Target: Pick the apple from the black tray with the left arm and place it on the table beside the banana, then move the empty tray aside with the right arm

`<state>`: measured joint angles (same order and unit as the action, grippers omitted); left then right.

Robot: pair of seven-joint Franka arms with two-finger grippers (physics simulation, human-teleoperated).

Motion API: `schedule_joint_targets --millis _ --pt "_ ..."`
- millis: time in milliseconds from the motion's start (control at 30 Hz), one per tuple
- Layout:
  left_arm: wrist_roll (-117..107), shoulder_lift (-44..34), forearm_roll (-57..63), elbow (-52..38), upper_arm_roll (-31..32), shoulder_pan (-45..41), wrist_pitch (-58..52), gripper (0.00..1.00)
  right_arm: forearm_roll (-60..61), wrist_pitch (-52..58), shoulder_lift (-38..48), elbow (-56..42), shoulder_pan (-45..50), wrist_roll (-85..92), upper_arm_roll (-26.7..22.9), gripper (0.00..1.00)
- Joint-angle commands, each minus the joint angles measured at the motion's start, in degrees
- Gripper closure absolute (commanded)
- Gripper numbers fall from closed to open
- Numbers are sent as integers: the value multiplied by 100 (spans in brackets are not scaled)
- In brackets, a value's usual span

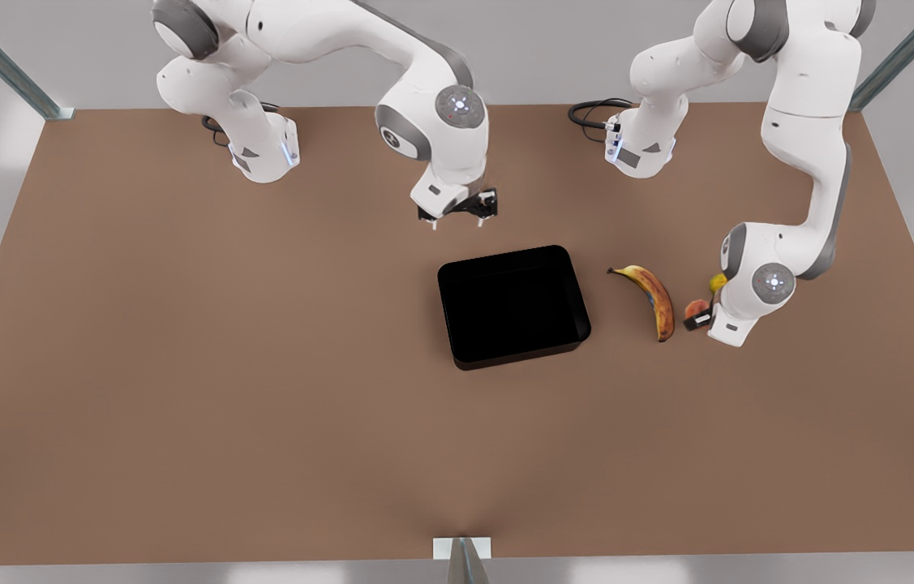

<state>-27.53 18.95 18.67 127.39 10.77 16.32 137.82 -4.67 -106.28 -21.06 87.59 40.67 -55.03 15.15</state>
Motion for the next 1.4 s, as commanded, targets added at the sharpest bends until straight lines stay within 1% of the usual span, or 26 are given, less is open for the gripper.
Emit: schedule_joint_targets --millis 0,67,100,133,233,267,333,400,433,467,500,533,567,633,667,700,800,833,933,1000,1133,1200,1367 --pt "653 -172 -12 -48 -14 3 35 0 159 -305 -144 4 3 -1643 -65 0" --pt "697 -779 -213 -206 21 -6 -159 0 159 -349 -275 30 -6 -1388 -171 0" --pt "1161 -876 -1030 -819 57 -50 -921 0 177 -349 -346 22 -15 -1159 -215 0" --pt "1953 -823 -1725 -1909 101 -59 -2345 0 299 -428 -390 22 -24 -1115 -250 0" --pt "2850 -753 -2139 -3712 83 -68 -4218 0 335 -463 -443 48 -42 -614 -294 0" --pt "2876 -656 -2139 -4204 92 -111 -4483 0 291 -463 -486 48 -42 -588 -294 0" --pt "2885 -454 -2086 -4855 83 -103 -4483 0 1 -463 -513 48 2 9 -267 0" --pt "2903 -454 -1999 -4934 30 -33 -4492 0 -8 -481 -592 57 20 142 -267 0" --pt "2912 -454 -1946 -4934 -40 -32 -4492 0 -17 -683 -574 241 11 185 -267 0" --pt "2964 -419 -2068 -4934 -320 -137 -4483 0 -166 -718 -548 329 11 247 -276 0" --pt "3079 -463 -2279 -4908 -997 -770 -4492 0 -175 -727 -469 443 -6 256 -276 0" --pt "3114 -515 -2315 -4864 -1419 -1253 -4518 0 -175 -736 -407 540 -6 265 -276 0" --pt "3351 -665 -2297 -4574 -1481 -1448 -4404 0 -175 -771 -381 610 -15 265 -276 0" --pt "3526 -542 -2253 -4635 -1358 -1553 -4386 0 -166 -955 -284 795 -24 265 -285 0" --pt "3580 -252 -2244 -4864 -1350 -1772 -4395 0 -166 -1219 -293 944 -33 265 -285 0" --pt "3553 -199 -2253 -4890 -1358 -1843 -4395 0 -166 -1456 -311 1032 -50 265 -320 0" --pt "3571 -199 -2253 -4785 -1402 -1773 -4413 0 -166 -1940 -346 1287 -68 265 -355 0" --pt "3597 -208 -2253 -4785 -1402 -1773 -4413 0 -166 -1949 -372 1287 -68 265 -355 0" --pt "3615 -208 -2244 -4776 -1402 -1773 -4404 0 -166 -2168 -372 1279 -77 265 -504 0" --pt "3606 -199 -2244 -4776 -1393 -1782 -4404 0 -184 -2485 -434 1261 -77 273 -689 0" --pt "3597 -199 -2227 -4776 -1393 -1782 -4404 0 -175 -2538 -478 1217 -77 388 -786 0" --pt "3597 -199 -2157 -4776 -1393 -1782 -4404 0 -166 -2529 -557 1006 -94 379 -804 0" --pt "3606 -199 -2157 -4741 -1402 -1782 -4404 0 -166 -2538 -890 830 -94 370 -812 0"
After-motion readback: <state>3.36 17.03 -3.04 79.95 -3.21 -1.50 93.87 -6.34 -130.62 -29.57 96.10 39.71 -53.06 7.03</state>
